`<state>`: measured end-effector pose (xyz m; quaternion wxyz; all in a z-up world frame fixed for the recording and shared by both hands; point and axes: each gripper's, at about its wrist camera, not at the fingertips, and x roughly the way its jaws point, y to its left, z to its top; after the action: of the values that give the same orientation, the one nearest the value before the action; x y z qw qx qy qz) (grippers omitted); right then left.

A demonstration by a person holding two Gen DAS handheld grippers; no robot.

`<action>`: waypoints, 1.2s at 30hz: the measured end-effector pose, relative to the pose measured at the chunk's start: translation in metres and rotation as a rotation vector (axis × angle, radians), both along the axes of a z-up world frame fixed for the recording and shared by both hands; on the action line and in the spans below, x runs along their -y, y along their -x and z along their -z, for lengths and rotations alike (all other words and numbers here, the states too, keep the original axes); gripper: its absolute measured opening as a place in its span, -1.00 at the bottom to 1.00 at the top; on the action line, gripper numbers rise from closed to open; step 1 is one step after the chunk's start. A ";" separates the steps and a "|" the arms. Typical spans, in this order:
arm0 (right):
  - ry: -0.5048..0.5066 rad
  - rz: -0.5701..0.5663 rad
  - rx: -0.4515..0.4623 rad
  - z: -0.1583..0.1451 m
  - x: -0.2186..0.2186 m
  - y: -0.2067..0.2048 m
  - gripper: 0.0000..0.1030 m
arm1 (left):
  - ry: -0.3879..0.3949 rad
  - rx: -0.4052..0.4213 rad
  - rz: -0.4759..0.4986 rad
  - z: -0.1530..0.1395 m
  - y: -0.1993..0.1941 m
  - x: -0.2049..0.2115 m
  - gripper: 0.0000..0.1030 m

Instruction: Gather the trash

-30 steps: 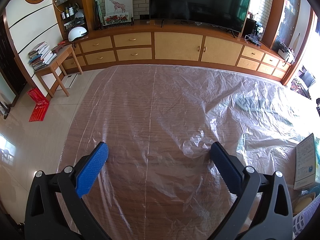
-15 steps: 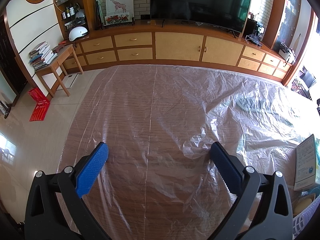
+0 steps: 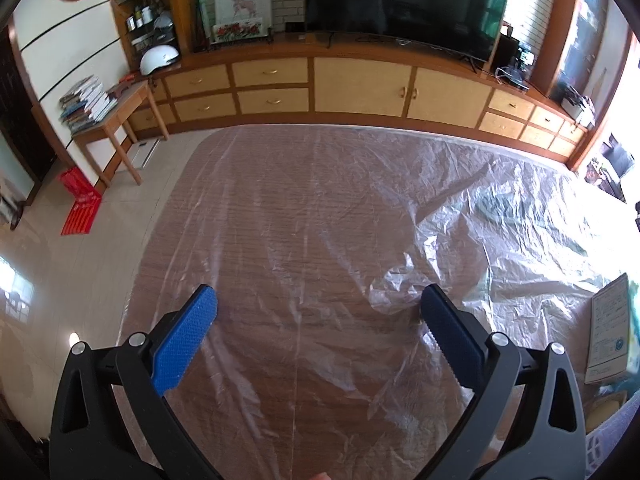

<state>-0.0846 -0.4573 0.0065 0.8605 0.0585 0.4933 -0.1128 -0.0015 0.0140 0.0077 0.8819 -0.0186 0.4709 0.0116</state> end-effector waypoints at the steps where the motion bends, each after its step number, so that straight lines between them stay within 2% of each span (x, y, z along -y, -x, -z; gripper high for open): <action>1: 0.005 -0.002 0.023 -0.006 0.001 0.003 0.92 | 0.032 0.027 -0.014 -0.009 0.004 -0.004 0.97; 5: 0.054 -0.022 0.143 -0.048 -0.012 0.038 0.92 | 0.105 0.098 0.008 -0.042 0.030 -0.013 0.97; 8: 0.033 -0.050 0.208 -0.078 -0.021 0.078 0.92 | 0.128 0.137 0.080 -0.066 0.060 -0.009 0.97; 11: 0.005 -0.087 0.233 -0.094 -0.033 0.112 0.92 | 0.121 0.164 0.177 -0.085 0.093 0.007 0.97; 17: -0.009 -0.180 0.214 -0.096 -0.077 0.157 0.92 | 0.124 0.186 0.424 -0.106 0.148 0.067 0.97; 20: 0.013 -0.190 0.184 -0.087 -0.088 0.165 0.92 | 0.152 0.166 0.479 -0.106 0.164 0.090 0.97; 26: -0.042 -0.156 0.140 -0.057 -0.097 0.166 0.92 | 0.209 0.112 0.425 -0.087 0.163 0.131 0.97; 30: 0.001 -0.164 0.128 -0.044 -0.110 0.162 0.92 | 0.160 0.090 0.373 -0.079 0.155 0.141 0.97; 36: 0.000 -0.159 0.111 -0.033 -0.115 0.156 0.92 | 0.179 0.031 0.329 -0.060 0.142 0.138 0.97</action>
<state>-0.2403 -0.3425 0.0395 0.8928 0.0253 0.4479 -0.0407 -0.1434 -0.1244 0.0677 0.8739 -0.0199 0.4532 -0.1747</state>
